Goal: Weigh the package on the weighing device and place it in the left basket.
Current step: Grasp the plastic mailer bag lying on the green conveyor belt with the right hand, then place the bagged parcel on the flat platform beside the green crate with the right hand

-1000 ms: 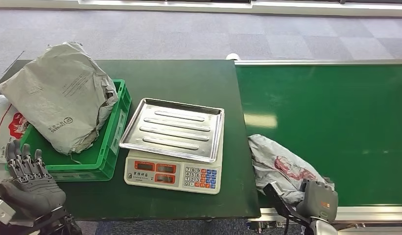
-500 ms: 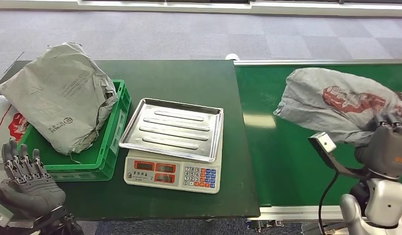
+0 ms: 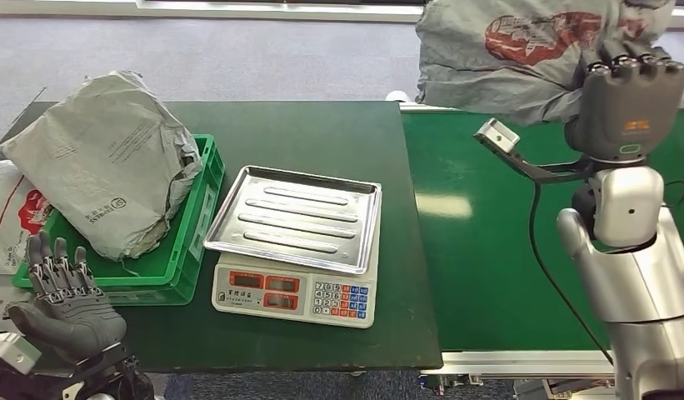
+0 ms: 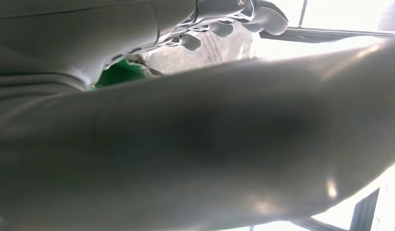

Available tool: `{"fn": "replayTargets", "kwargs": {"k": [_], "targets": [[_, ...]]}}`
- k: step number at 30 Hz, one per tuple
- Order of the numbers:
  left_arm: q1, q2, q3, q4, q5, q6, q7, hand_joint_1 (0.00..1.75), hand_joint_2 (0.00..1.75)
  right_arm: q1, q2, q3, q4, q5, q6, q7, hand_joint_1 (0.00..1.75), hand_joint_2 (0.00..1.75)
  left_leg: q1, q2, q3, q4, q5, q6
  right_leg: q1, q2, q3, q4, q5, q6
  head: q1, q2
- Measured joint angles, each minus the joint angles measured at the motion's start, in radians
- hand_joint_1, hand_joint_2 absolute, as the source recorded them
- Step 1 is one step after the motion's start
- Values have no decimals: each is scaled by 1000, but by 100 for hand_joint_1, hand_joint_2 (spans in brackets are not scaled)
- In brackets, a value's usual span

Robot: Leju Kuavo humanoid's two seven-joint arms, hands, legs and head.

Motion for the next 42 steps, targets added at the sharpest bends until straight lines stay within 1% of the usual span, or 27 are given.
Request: {"fn": "replayTargets", "kwargs": {"k": [2,4,6,8,10,11,14,16,18,20,22,27,32,33,36,37,42], "targets": [[-5,2,-4,6,3,0,-1,0,0,-36,14,49,34,-36,2,-31,175,175,0,1,-1,0,0,0,0,0,-1,1,0,0,0,0],[-17,4,-12,16,9,-2,-1,0,0,-71,54,115,84,-102,-3,-72,175,175,0,3,-1,0,1,-1,0,2,-2,1,1,-1,0,0],[-35,6,-22,28,14,-6,-1,0,0,-85,121,190,138,-189,-21,-104,175,175,1,4,1,-1,1,-2,1,3,-2,2,1,-2,0,0],[-53,6,-31,40,16,-12,1,0,0,-73,195,261,181,-268,-51,-125,175,175,2,3,0,-1,2,-3,2,3,-4,3,1,-3,0,0],[-68,6,-38,49,14,-16,3,0,0,-55,254,323,211,-314,-77,-132,175,175,2,1,-1,-1,3,-5,2,2,-5,4,1,-3,0,0],[-73,6,-41,52,13,-16,4,0,0,-49,275,349,223,-327,-84,-130,175,175,2,1,-2,-1,3,-5,2,1,-6,4,1,-3,0,0],[-81,7,-43,61,12,-17,8,0,0,-45,309,402,247,-352,-87,-120,175,175,2,0,-4,0,3,-5,2,1,-8,5,1,-3,0,0],[-85,7,-43,67,12,-17,9,0,0,-42,321,419,258,-382,-82,-124,175,175,2,1,-4,0,3,-5,2,1,-8,5,1,-3,0,0],[-92,8,-44,74,12,-17,13,0,0,-19,340,426,265,-454,-69,-144,175,175,2,0,-4,0,3,-5,1,1,-9,4,1,-3,0,0],[-99,9,-44,79,12,-18,20,0,0,35,368,428,266,-534,-57,-169,175,175,2,0,-4,0,3,-5,2,1,-9,4,1,-4,0,0],[-99,10,-44,80,13,-20,25,0,0,99,392,430,264,-579,-49,-187,175,175,2,0,-5,-1,3,-5,2,0,-10,4,0,-4,0,0],[-100,10,-51,86,13,-35,38,0,0,223,428,426,241,-636,-27,-204,175,175,2,1,-7,-1,3,-5,2,0,-12,5,0,-4,0,0],[-104,10,-70,91,9,-37,57,0,0,316,443,403,195,-632,-17,-186,175,175,2,1,-7,-1,3,-5,2,0,-12,5,0,-4,0,0],[-106,10,-72,92,6,-38,64,0,0,335,445,394,185,-625,-16,-179,150,175,2,1,-7,0,3,-5,2,0,-12,5,0,-4,0,0],[-112,10,-77,96,-7,-44,81,0,0,392,448,359,156,-610,-17,-165,19,175,2,1,-7,0,3,-5,1,0,-12,4,0,-4,0,0],[-113,9,-79,97,-11,-46,84,0,0,412,449,345,147,-607,-17,-164,0,175,2,1,-7,0,3,-5,1,0,-12,4,0,-4,0,0],[-111,9,-92,99,-40,-53,95,0,0,522,450,263,84,-536,-44,-154,0,175,2,1,-8,0,2,-6,1,0,-13,4,0,-4,0,0]]}}
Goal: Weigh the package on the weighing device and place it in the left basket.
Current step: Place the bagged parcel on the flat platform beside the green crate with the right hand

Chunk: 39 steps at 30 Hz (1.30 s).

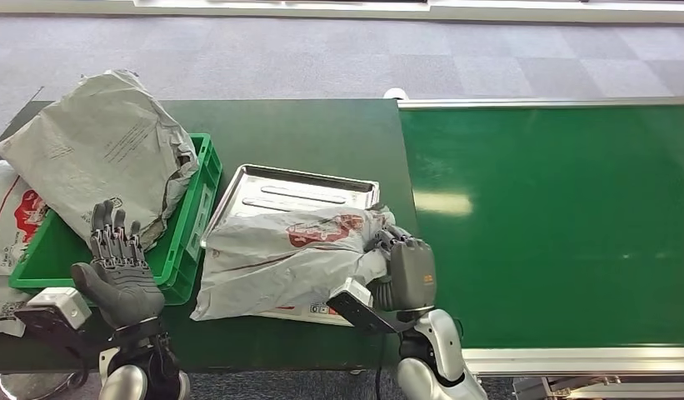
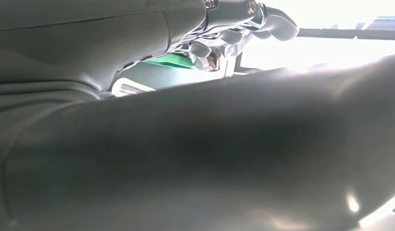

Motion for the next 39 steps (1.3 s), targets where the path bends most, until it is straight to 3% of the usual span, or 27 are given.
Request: {"fn": "replayTargets", "kwargs": {"k": [3,7,35,39], "targets": [[1,-2,-3,0,-12,-1,1,0,0,41,1,-34,-37,39,-14,10,0,175,0,1,0,0,0,0,0,0,0,0,0,0,0,0],[1,-4,-6,1,-23,-3,4,0,0,70,4,-65,-73,69,-20,25,0,0,0,1,0,0,0,0,0,0,0,0,0,0,0,0],[-4,-5,-30,43,-26,-21,18,0,0,81,23,-169,-100,144,-10,78,0,0,0,1,0,0,0,0,0,0,0,0,0,0,0,0],[-3,-5,-31,46,-23,-32,20,0,0,76,21,-200,-111,144,20,122,0,0,0,1,0,0,0,0,0,0,0,0,0,0,0,0]]}}
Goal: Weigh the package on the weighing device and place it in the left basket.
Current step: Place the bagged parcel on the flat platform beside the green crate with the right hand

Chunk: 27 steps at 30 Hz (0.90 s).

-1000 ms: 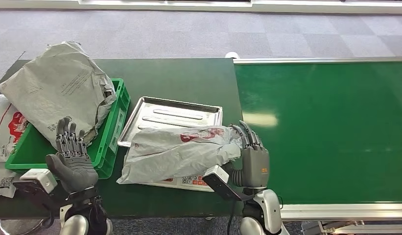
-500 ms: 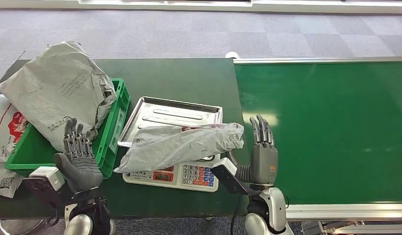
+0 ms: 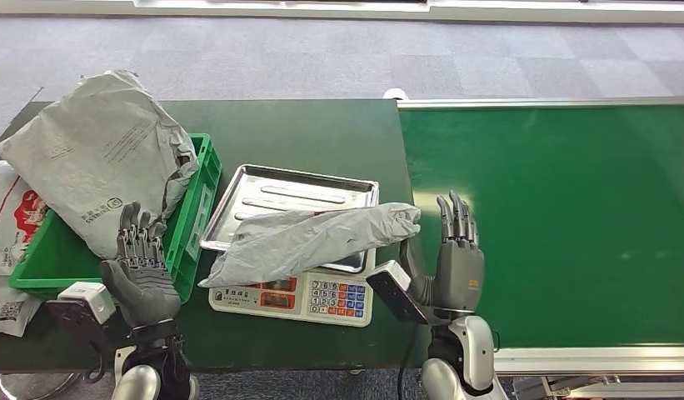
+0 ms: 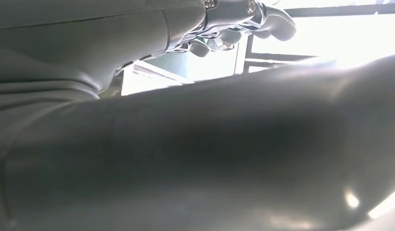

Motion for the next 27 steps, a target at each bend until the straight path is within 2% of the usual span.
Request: {"fn": "replayTargets", "kwargs": {"k": [3,6,9,14,19,22,27], "targets": [[1,1,0,3,0,-5,1,0,0,-29,-15,-49,-24,21,19,39,0,0,0,0,0,0,0,0,0,0,0,0,1,0,0,0],[-1,2,-2,11,-1,-11,0,0,0,-117,-48,-106,-32,65,55,59,0,0,-1,2,0,0,1,1,-1,2,-1,0,2,0,0,0],[-6,5,-8,22,6,-21,-4,0,0,-269,-104,-144,17,125,101,71,0,0,-2,3,-1,1,3,1,-2,3,-2,0,5,1,0,0],[-20,13,-21,50,30,-20,-19,0,0,-578,-213,-150,217,179,146,79,0,0,-3,1,-4,1,8,2,-3,3,-4,0,9,2,0,0],[-27,23,-23,71,43,-16,-30,0,0,-811,-260,-131,410,150,174,64,0,0,-3,1,-6,1,9,2,-3,2,-5,0,11,2,0,0],[-29,26,-23,78,45,-15,-35,0,0,-887,-271,-108,481,144,179,58,0,0,-3,0,-6,1,9,2,-3,2,-5,0,11,2,0,0],[-29,30,-24,83,45,-8,-39,0,0,-930,-279,-76,538,109,158,40,0,0,-3,0,-6,1,9,2,-3,2,-6,0,11,2,0,0]]}}
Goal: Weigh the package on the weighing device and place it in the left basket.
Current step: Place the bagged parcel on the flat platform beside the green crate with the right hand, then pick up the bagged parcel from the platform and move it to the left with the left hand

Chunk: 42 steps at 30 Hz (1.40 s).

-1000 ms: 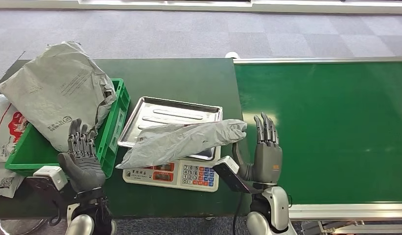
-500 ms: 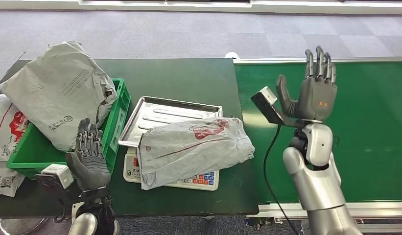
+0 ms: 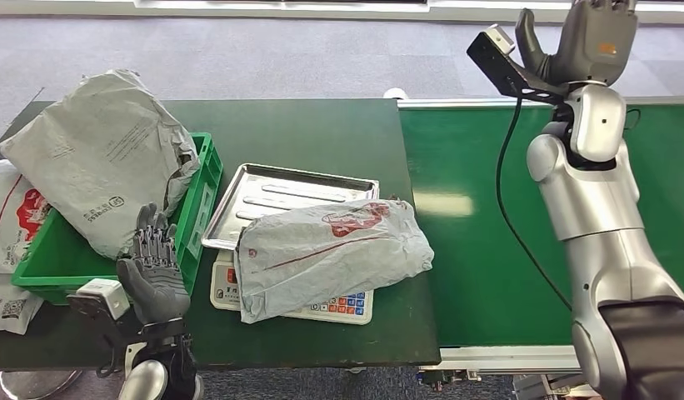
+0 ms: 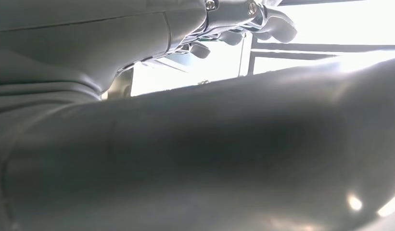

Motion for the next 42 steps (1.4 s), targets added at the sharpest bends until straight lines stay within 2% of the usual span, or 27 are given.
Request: {"fn": "replayTargets", "kwargs": {"k": [3,6,10,13,16,18,21,24,28,35,39,42], "targets": [[1,5,0,-1,-8,9,-9,0,0,14,-8,21,-12,-104,-44,-67,0,0,0,0,0,0,0,0,0,0,0,0,0,0,0,0],[9,19,0,-17,-58,9,-21,0,0,115,-34,34,-146,-247,-124,-145,0,0,1,-4,0,0,0,0,1,-3,1,-1,-1,0,0,0],[27,37,1,-51,-135,10,-25,0,0,325,-97,30,-410,-343,-251,-210,0,0,1,-8,0,0,-1,0,2,-7,1,-2,-3,0,0,0],[53,48,10,-87,-208,23,-15,0,0,578,-133,-35,-655,-377,-333,-294,0,0,2,-13,0,0,-4,0,2,-12,5,-3,-7,-1,0,0],[73,61,23,-111,-345,48,7,0,0,835,-108,-160,-879,-424,-348,-439,0,0,2,-16,-1,-1,-6,-1,2,-16,5,-2,-10,-1,0,0],[80,72,28,-121,-423,58,17,0,0,966,-77,-243,-996,-448,-350,-503,0,0,2,-15,-1,-1,-7,-2,3,-16,4,-2,-11,-2,0,0],[83,86,30,-130,-485,52,34,0,0,1086,-41,-328,-1118,-458,-350,-531,0,0,2,-11,0,-1,-8,-2,2,-12,3,-2,-12,-2,0,0],[67,114,29,-132,-600,2,82,0,0,1163,-4,-374,-1200,-461,-350,-563,0,0,2,-9,1,-1,-8,-2,2,-10,3,-2,-12,-2,0,0],[-22,193,11,-94,-764,-113,161,0,175,1199,12,-385,-1243,-466,-350,-554,0,0,2,-7,2,-1,-6,-3,2,-9,3,-1,-10,-4,0,0],[-308,375,-121,127,-847,-346,211,0,175,1178,-28,-383,-1238,-476,-348,-516,0,0,2,-4,1,-1,0,-4,2,-7,1,0,-3,-5,0,0],[-474,436,-239,277,-823,-480,199,0,175,1167,-39,-362,-1227,-472,-346,-510,0,0,2,-3,1,-1,2,-4,2,-6,1,0,-1,-4,0,0],[-566,456,-325,378,-781,-538,178,0,175,1167,-40,-345,-1218,-483,-346,-512,0,0,2,-2,1,-1,2,-4,2,-5,0,0,0,-5,0,0]]}}
